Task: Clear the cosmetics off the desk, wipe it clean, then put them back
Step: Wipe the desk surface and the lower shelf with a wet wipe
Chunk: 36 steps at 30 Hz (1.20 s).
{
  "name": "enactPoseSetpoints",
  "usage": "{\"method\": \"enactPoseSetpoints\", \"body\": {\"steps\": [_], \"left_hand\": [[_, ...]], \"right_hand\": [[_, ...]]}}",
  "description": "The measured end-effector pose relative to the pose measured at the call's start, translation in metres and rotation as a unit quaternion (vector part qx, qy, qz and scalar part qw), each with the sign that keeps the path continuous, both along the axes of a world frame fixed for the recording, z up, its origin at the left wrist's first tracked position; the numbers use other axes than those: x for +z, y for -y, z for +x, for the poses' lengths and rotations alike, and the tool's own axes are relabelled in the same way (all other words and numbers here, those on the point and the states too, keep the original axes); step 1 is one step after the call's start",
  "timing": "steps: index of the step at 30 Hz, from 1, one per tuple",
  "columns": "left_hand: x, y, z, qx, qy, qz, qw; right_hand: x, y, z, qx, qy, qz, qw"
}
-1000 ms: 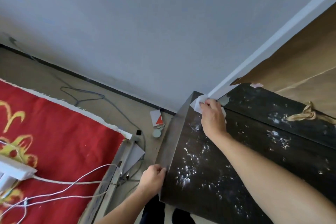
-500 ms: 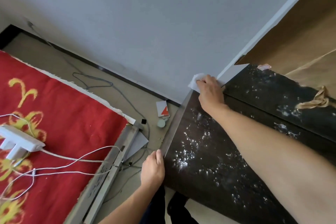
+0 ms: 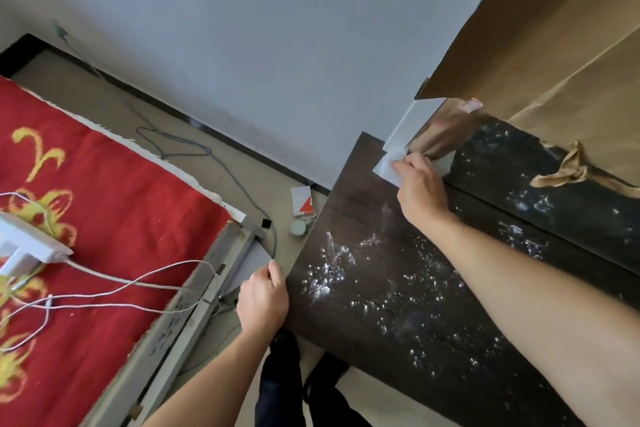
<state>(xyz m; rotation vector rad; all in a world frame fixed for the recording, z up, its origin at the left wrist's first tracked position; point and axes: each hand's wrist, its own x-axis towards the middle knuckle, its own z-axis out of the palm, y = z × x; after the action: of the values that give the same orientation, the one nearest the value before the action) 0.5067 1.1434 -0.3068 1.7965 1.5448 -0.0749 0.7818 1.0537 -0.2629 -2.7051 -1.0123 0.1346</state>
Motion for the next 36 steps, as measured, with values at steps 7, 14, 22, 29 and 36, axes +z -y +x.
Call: {"method": "enactPoseSetpoints", "body": {"steps": [7, 14, 22, 29, 36], "left_hand": [[0.005, 0.002, -0.001, 0.006, -0.007, -0.004, 1.0], [0.006, 0.003, 0.002, 0.025, 0.009, 0.015, 1.0], [0.002, 0.005, -0.001, 0.025, 0.007, 0.043, 0.999], [0.002, 0.003, 0.001, 0.033, 0.019, 0.048, 0.998], [0.001, 0.004, -0.001, 0.026, 0.021, 0.056, 0.998]], "right_hand": [[-0.007, 0.052, -0.094, 0.07, -0.168, 0.05, 0.982], [0.004, 0.0, -0.026, -0.066, -0.087, 0.066, 0.992], [-0.019, 0.022, -0.11, 0.203, -0.127, 0.042, 0.97], [-0.009, -0.003, -0.037, 0.029, -0.092, 0.082, 0.992], [-0.031, -0.002, -0.104, 0.19, -0.081, 0.072, 0.976]]}}
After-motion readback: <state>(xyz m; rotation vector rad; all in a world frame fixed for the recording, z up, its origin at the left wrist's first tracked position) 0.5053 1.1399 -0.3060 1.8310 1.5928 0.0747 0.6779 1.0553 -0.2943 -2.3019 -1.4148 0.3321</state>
